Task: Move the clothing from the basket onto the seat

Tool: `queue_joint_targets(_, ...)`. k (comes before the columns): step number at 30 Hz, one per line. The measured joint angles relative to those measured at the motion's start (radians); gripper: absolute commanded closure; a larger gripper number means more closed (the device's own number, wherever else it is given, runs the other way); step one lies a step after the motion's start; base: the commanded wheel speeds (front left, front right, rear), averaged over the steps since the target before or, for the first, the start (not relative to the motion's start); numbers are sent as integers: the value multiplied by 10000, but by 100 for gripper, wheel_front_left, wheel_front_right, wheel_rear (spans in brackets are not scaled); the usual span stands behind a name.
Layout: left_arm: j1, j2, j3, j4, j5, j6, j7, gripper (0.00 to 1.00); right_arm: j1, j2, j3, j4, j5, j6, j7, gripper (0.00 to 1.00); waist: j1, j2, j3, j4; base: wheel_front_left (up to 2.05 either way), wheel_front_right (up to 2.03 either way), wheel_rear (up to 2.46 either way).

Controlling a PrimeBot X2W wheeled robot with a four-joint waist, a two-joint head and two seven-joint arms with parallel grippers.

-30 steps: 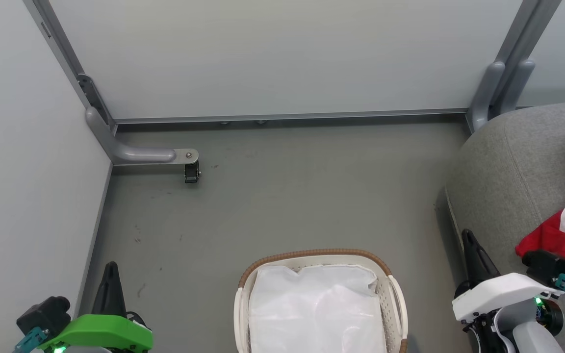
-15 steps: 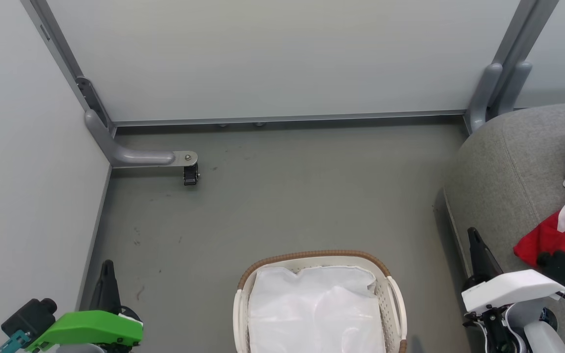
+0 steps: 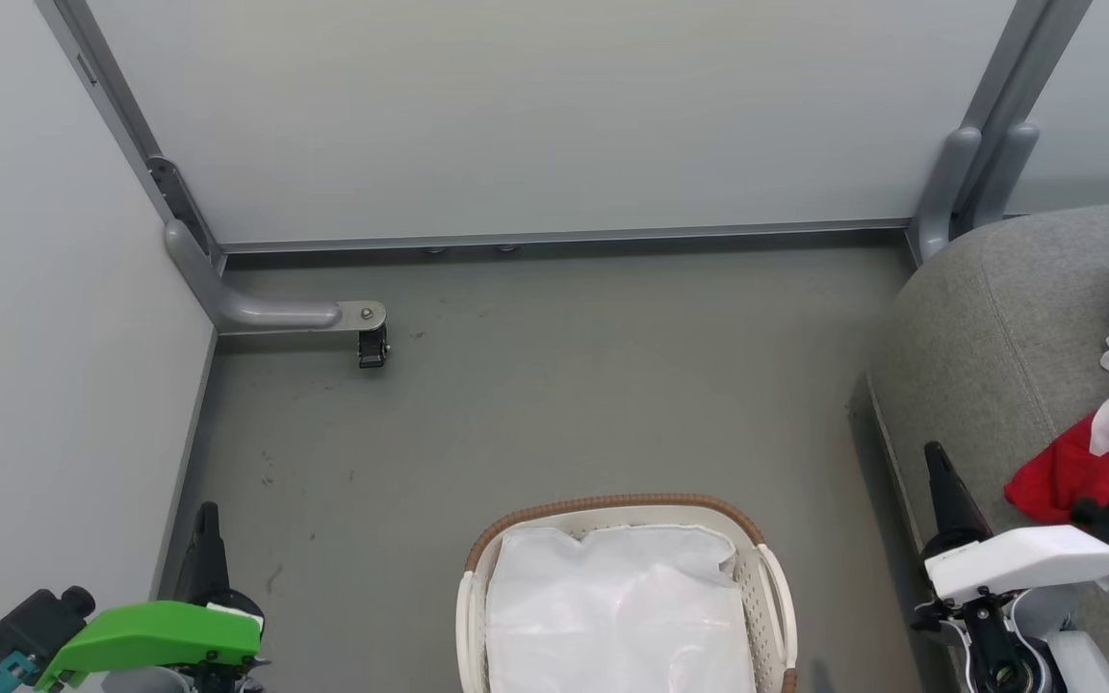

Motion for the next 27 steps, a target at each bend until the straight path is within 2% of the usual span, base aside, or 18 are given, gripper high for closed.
queue_joint_targets(27, -184, 8, 178, -320, -2815, 0, 744, 100, 92, -15, -213, -368, 2828, 0, 740, 100, 1, 0, -112, -80, 0, 0, 0)
